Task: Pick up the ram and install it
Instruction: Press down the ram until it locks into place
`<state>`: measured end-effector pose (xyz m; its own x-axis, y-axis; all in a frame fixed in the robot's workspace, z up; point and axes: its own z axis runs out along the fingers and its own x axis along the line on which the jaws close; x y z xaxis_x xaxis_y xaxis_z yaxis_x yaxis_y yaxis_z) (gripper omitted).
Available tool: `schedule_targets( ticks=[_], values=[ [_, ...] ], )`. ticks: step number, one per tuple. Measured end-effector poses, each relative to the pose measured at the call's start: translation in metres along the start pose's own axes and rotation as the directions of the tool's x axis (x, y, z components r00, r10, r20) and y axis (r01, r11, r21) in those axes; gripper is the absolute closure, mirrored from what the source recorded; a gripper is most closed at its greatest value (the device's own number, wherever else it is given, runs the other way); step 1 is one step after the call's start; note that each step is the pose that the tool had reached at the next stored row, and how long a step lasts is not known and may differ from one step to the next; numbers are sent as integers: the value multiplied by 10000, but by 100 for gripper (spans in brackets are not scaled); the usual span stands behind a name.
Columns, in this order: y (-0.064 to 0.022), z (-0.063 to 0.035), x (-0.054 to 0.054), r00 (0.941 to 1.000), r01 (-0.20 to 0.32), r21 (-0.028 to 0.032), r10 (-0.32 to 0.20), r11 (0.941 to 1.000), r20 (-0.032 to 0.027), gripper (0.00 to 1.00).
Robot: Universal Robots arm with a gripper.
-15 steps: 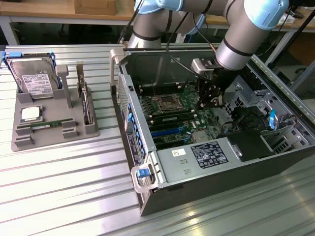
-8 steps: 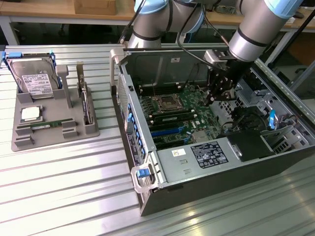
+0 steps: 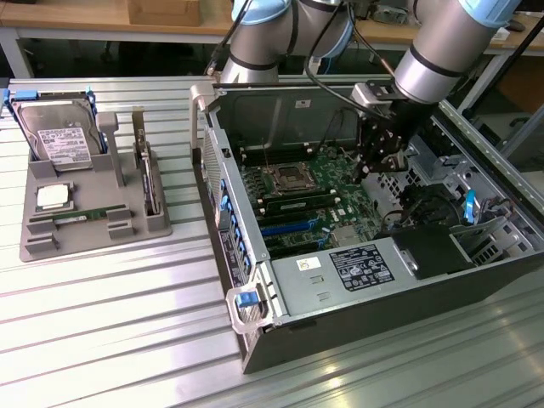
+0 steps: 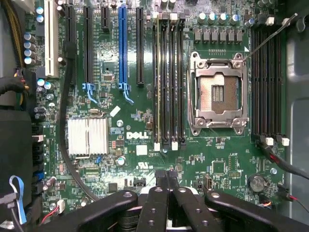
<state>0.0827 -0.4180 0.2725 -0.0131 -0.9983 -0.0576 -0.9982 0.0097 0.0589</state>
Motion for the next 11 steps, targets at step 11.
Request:
schedule_targets(
  ticks=[11],
  values=[
    [251, 315, -1, 9984, 557, -33, -557, 9984, -32, 90]
  ],
)
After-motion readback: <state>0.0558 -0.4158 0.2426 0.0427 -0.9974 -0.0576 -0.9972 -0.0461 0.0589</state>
